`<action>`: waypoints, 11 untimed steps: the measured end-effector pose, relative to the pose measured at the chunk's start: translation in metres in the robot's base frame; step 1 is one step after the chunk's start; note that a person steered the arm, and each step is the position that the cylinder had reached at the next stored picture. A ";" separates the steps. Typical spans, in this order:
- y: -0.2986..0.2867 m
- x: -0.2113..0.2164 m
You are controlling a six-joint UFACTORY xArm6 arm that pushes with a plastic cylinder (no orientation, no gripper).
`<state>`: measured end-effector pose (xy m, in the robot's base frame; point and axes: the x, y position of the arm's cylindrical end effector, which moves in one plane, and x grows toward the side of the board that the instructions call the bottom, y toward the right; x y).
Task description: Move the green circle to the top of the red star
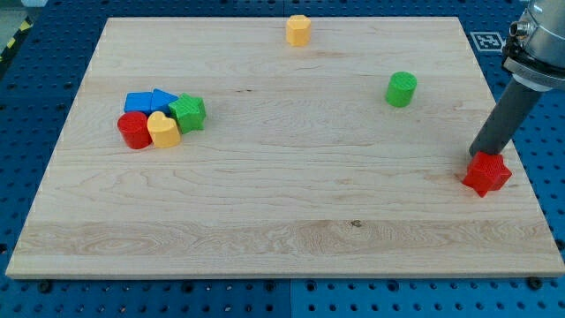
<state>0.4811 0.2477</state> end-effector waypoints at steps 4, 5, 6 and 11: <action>-0.013 0.025; -0.011 0.038; -0.009 0.049; -0.017 0.028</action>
<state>0.5087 0.2306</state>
